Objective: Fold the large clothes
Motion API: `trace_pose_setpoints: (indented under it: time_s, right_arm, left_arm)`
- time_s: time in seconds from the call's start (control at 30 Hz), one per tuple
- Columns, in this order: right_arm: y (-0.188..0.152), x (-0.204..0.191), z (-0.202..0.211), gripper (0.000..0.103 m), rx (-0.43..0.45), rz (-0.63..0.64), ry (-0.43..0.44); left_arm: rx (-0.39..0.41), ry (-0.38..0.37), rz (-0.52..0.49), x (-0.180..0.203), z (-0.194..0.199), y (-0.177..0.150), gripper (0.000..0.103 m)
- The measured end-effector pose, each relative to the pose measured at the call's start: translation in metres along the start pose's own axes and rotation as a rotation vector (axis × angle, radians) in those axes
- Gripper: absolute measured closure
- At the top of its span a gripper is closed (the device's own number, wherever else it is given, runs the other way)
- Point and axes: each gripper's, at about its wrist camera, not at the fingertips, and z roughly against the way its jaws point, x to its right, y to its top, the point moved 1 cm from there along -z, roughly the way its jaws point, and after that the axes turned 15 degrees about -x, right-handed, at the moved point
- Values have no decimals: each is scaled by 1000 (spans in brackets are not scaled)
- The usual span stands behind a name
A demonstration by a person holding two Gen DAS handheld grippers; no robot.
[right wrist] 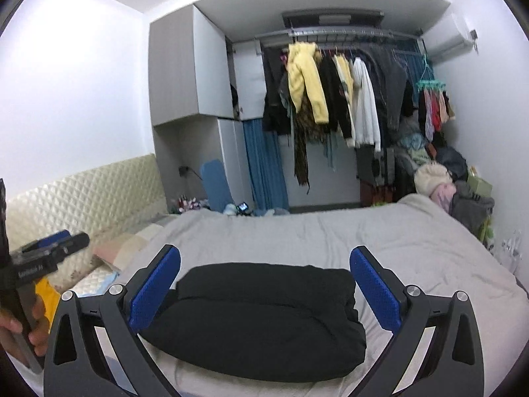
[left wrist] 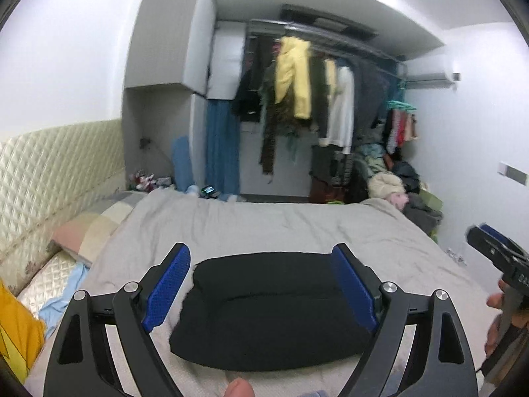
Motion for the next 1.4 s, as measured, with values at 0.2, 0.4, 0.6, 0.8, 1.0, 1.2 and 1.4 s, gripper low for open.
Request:
trace_pose_setpoints:
  time_s: [0.2,0.4,0.6,0.8,1.0,1.2,1.4]
  right_arm:
    - [-17,-23,29,0,19,30,20]
    - [-41,-30,38,0,-9,23,33]
    - [-67,-32,32,0,-59,13,35]
    - [-91,-29,19,0,-96,-23,38]
    - [-106,-22,8,0,-134,-39,14]
    - [-113,-18,1,0,-156,-34,1]
    - [-117,-20,-6,0,-178,-24,-4]
  left_arm:
    - [-14,-11,14,11,33,-26,15]
    - [-54,-1,26,14,46,-50,15]
    - [-105,-11,22,15,44,-72,15]
    - [-144,-12,26,17,26,-87,15]
    - [-186,10,31,17,6,-96,15]
    - [-213,17,42,12,-13,-98,15]
    - [-229,18,68,4,-31,-102,15]
